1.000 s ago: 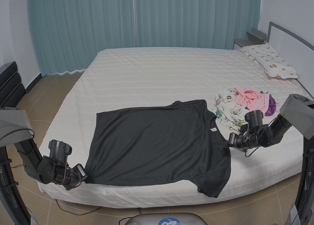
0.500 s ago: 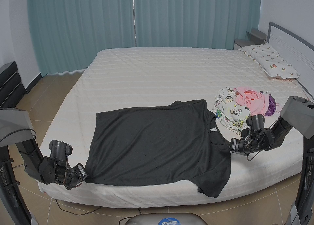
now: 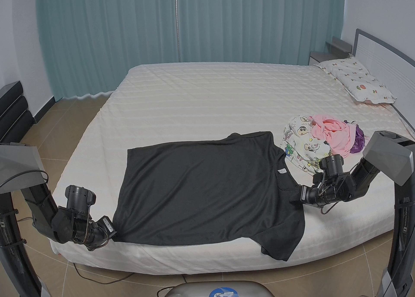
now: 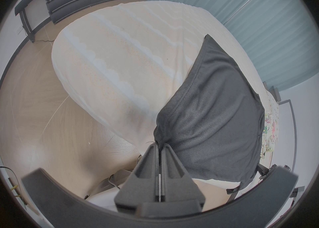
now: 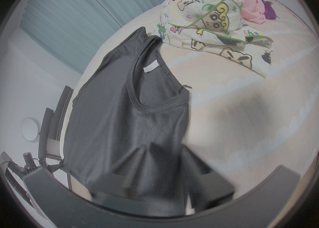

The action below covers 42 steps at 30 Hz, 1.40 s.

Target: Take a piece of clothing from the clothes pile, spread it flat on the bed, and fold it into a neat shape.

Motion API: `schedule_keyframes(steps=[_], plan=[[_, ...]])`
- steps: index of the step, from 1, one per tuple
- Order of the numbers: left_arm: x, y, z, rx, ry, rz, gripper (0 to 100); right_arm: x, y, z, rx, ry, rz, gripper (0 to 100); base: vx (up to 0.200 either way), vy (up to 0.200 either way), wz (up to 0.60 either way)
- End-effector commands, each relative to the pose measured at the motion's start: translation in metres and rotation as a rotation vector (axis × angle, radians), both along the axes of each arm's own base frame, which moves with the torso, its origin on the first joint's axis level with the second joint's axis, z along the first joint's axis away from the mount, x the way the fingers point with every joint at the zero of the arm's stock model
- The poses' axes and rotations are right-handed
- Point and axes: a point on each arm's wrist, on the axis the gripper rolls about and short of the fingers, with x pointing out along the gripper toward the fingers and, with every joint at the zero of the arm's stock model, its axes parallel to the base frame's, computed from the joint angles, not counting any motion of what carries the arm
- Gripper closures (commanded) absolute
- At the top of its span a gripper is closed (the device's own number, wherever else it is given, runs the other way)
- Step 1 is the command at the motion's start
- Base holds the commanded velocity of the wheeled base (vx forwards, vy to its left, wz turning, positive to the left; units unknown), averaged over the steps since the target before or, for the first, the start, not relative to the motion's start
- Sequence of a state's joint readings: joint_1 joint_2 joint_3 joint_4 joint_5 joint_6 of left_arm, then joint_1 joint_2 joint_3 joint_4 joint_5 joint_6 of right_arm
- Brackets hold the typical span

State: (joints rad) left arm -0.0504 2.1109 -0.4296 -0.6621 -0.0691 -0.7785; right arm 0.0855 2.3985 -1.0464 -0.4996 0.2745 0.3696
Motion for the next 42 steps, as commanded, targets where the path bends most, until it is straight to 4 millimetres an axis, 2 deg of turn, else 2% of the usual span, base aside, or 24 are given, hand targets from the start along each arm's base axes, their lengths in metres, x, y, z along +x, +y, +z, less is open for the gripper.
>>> schedule_keyframes(steps=[1, 5, 10, 14, 18, 19, 22, 27, 28, 30, 32, 37, 42], plan=[[0.000, 0.000, 0.000, -0.001, 0.000, 0.002, 100, 0.012, 0.000, 0.006, 0.014, -0.069, -0.020, 100, 0.000, 0.000, 0.00], [0.001, 0.000, 0.000, -0.002, -0.003, 0.003, 100, 0.023, 0.000, 0.012, 0.040, -0.179, -0.038, 100, 0.000, 0.000, 0.00], [0.001, 0.000, 0.000, -0.003, -0.003, 0.004, 100, 0.032, 0.005, 0.003, 0.048, -0.269, -0.030, 100, 0.000, 0.000, 0.00], [0.001, 0.000, 0.000, -0.003, -0.002, 0.004, 100, 0.042, 0.009, 0.005, 0.057, -0.337, -0.022, 100, 0.000, 0.000, 0.00], [0.002, 0.000, 0.001, -0.004, -0.008, 0.007, 100, 0.041, 0.010, -0.005, 0.053, -0.319, -0.017, 100, 0.000, 0.000, 0.00], [0.003, 0.001, 0.001, -0.007, -0.009, 0.014, 100, 0.040, 0.012, -0.008, 0.054, -0.309, -0.012, 0, 0.000, 0.000, 0.00], [0.004, 0.001, 0.001, -0.017, -0.012, 0.028, 100, 0.036, 0.010, -0.008, 0.050, -0.289, -0.018, 0, 0.000, 0.000, 0.00], [0.006, 0.002, 0.002, -0.020, -0.017, 0.035, 100, 0.014, -0.012, 0.019, 0.045, -0.271, -0.056, 0, 0.000, 0.000, 0.00], [0.006, 0.002, 0.002, -0.019, -0.017, 0.033, 100, 0.001, -0.017, 0.027, 0.051, -0.261, -0.068, 0, 0.000, 0.000, 0.00], [0.007, 0.002, 0.002, -0.019, -0.021, 0.033, 100, -0.016, -0.019, 0.032, 0.055, -0.231, -0.071, 0, 0.000, 0.000, 0.00], [0.007, 0.002, 0.002, -0.024, -0.019, 0.032, 100, -0.042, -0.018, 0.030, 0.068, -0.168, -0.048, 0, 0.000, 0.000, 0.00], [0.006, 0.002, 0.002, -0.039, -0.019, 0.025, 100, -0.091, -0.007, 0.022, 0.098, -0.037, 0.027, 0, 0.000, 0.000, 0.00], [0.006, 0.004, 0.003, -0.054, -0.022, 0.022, 100, -0.126, 0.005, 0.009, 0.087, 0.052, 0.067, 0, 0.000, 0.000, 0.00]])
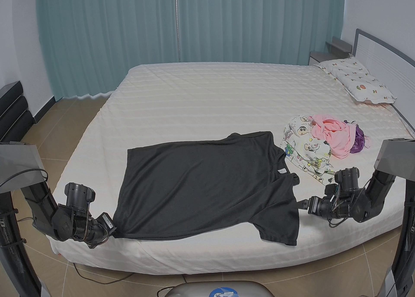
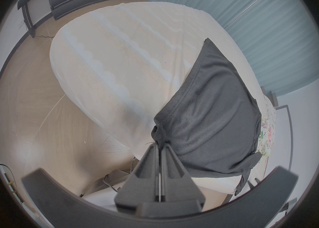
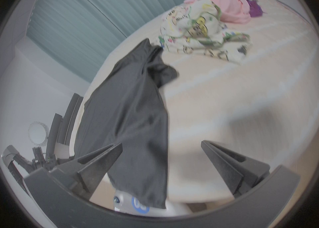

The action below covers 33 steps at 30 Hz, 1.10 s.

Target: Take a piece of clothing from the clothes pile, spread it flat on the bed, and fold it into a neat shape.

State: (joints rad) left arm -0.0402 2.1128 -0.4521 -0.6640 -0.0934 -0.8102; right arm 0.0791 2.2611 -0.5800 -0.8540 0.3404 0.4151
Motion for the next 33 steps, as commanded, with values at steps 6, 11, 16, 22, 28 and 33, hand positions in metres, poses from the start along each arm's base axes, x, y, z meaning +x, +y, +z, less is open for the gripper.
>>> schedule_keyframes(steps=[6, 11, 16, 22, 28, 33], plan=[[0.000, 0.003, 0.002, -0.023, -0.006, -0.001, 100, -0.059, 0.025, 0.002, 0.013, 0.070, 0.094, 0, 0.000, 0.000, 0.00], [-0.001, 0.003, 0.002, -0.023, -0.003, -0.001, 100, -0.055, 0.040, -0.006, 0.014, 0.065, 0.061, 0, 0.000, 0.000, 0.00], [-0.001, 0.003, 0.002, -0.023, -0.003, -0.001, 100, -0.053, 0.045, -0.018, -0.021, 0.065, 0.047, 0, 0.000, 0.000, 0.00], [-0.001, 0.003, 0.002, -0.023, -0.005, -0.001, 100, -0.051, 0.043, -0.019, -0.024, 0.061, 0.032, 0, 0.000, 0.000, 0.00], [-0.001, 0.003, 0.002, -0.023, -0.003, -0.001, 100, -0.054, 0.043, -0.016, -0.021, 0.064, 0.030, 100, 0.000, 0.000, 0.00], [-0.001, 0.003, 0.002, -0.023, -0.003, -0.001, 100, -0.056, 0.030, -0.007, 0.000, 0.056, -0.027, 100, 0.000, 0.000, 0.00]])
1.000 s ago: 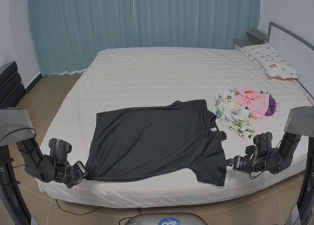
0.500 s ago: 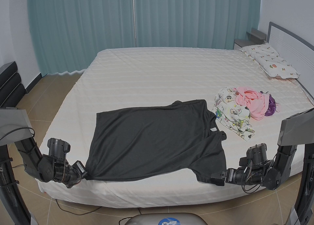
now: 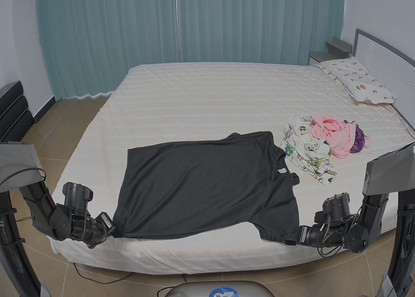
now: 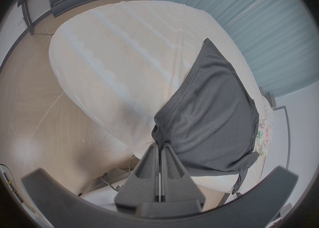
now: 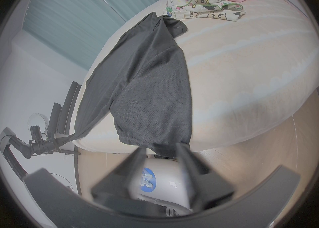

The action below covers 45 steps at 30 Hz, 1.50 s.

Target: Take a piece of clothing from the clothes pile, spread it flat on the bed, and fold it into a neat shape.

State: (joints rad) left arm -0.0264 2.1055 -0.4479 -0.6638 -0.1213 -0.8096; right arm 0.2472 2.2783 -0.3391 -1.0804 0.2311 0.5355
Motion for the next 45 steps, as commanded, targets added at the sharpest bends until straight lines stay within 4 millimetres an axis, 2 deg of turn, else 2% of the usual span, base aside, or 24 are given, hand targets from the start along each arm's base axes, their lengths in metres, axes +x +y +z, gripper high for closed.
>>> schedule_keyframes(steps=[1, 4, 9, 15, 16, 21, 24, 25, 27, 30, 39, 40, 45], plan=[[0.000, 0.000, 0.001, 0.000, -0.003, 0.001, 100, -0.003, -0.011, 0.010, 0.019, -0.008, -0.046, 100, 0.000, 0.000, 0.00], [-0.001, 0.000, 0.000, 0.000, 0.000, 0.001, 100, -0.012, -0.017, 0.021, 0.061, -0.003, -0.064, 100, 0.000, 0.000, 0.00], [-0.002, 0.000, 0.000, 0.000, 0.002, 0.001, 100, -0.023, -0.021, 0.023, 0.060, 0.016, -0.057, 100, 0.000, 0.000, 0.00], [-0.002, 0.000, 0.000, 0.002, 0.003, 0.000, 100, -0.009, -0.021, 0.019, 0.053, -0.011, -0.061, 100, 0.000, 0.000, 0.00], [-0.002, 0.000, 0.000, 0.002, 0.003, 0.000, 100, -0.007, -0.021, 0.018, 0.053, -0.012, -0.061, 0, 0.000, 0.000, 0.00], [-0.002, 0.000, 0.000, 0.002, 0.005, 0.000, 100, 0.017, -0.017, 0.002, 0.027, -0.040, -0.031, 0, 0.000, 0.000, 0.00], [-0.002, 0.000, 0.000, 0.002, 0.005, -0.001, 100, 0.029, -0.017, 0.001, 0.027, -0.076, -0.030, 0, 0.000, 0.000, 0.00], [-0.002, 0.000, 0.000, 0.003, 0.006, -0.003, 100, 0.043, -0.022, 0.005, 0.036, -0.113, -0.047, 0, 0.000, 0.000, 0.00], [-0.002, 0.000, 0.000, 0.003, 0.006, -0.001, 100, 0.054, -0.024, 0.007, 0.044, -0.140, -0.051, 0, 0.000, 0.000, 0.00], [-0.002, 0.000, 0.000, 0.003, 0.004, -0.001, 100, 0.066, -0.023, 0.000, 0.039, -0.134, -0.046, 0, 0.000, 0.000, 0.00], [-0.002, 0.000, 0.000, 0.003, 0.004, -0.001, 100, 0.083, -0.016, -0.014, 0.063, -0.135, 0.009, 0, 0.000, 0.000, 0.00], [-0.002, 0.000, 0.000, 0.002, 0.005, 0.000, 100, 0.083, -0.015, -0.015, 0.060, -0.132, 0.015, 100, 0.000, 0.000, 0.00], [-0.002, 0.000, 0.000, 0.002, 0.005, -0.001, 100, 0.083, -0.016, -0.015, 0.032, -0.132, 0.041, 100, 0.000, 0.000, 0.00]])
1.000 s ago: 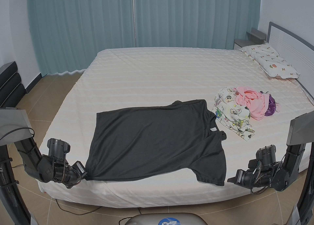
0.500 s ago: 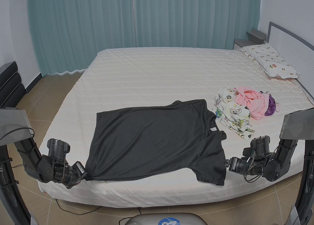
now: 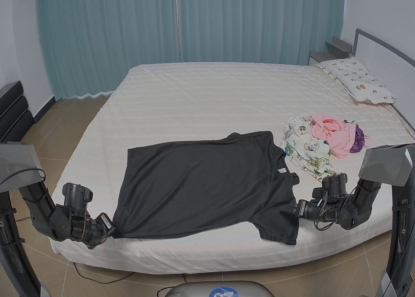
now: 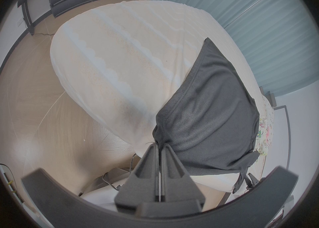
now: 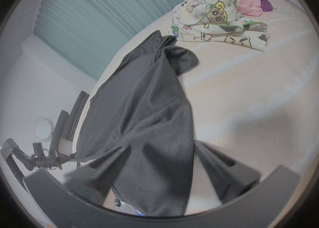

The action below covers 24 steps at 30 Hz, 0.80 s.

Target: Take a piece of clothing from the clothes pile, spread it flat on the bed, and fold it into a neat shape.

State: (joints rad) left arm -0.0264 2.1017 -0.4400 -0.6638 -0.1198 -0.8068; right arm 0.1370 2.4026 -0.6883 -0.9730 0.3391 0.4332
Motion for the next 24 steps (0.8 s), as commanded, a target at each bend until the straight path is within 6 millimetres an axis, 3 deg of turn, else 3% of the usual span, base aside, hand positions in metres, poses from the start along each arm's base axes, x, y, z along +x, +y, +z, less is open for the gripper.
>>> schedule_keyframes(steps=[1, 6, 10, 24], plan=[[0.000, 0.000, 0.000, 0.000, 0.001, -0.001, 100, 0.000, -0.002, -0.004, -0.003, 0.005, 0.001, 100, 0.000, 0.000, 0.00], [0.000, 0.000, 0.000, -0.001, -0.001, 0.002, 100, 0.000, -0.008, 0.003, 0.004, -0.009, -0.018, 100, 0.000, 0.000, 0.00], [0.001, 0.000, 0.001, -0.002, -0.003, 0.003, 100, -0.007, -0.018, 0.020, 0.041, -0.029, -0.013, 100, 0.000, 0.000, 0.00], [-0.002, 0.005, 0.027, -0.001, -0.094, 0.023, 100, -0.056, -0.040, 0.052, 0.132, -0.096, 0.025, 100, 0.000, 0.000, 0.00]])
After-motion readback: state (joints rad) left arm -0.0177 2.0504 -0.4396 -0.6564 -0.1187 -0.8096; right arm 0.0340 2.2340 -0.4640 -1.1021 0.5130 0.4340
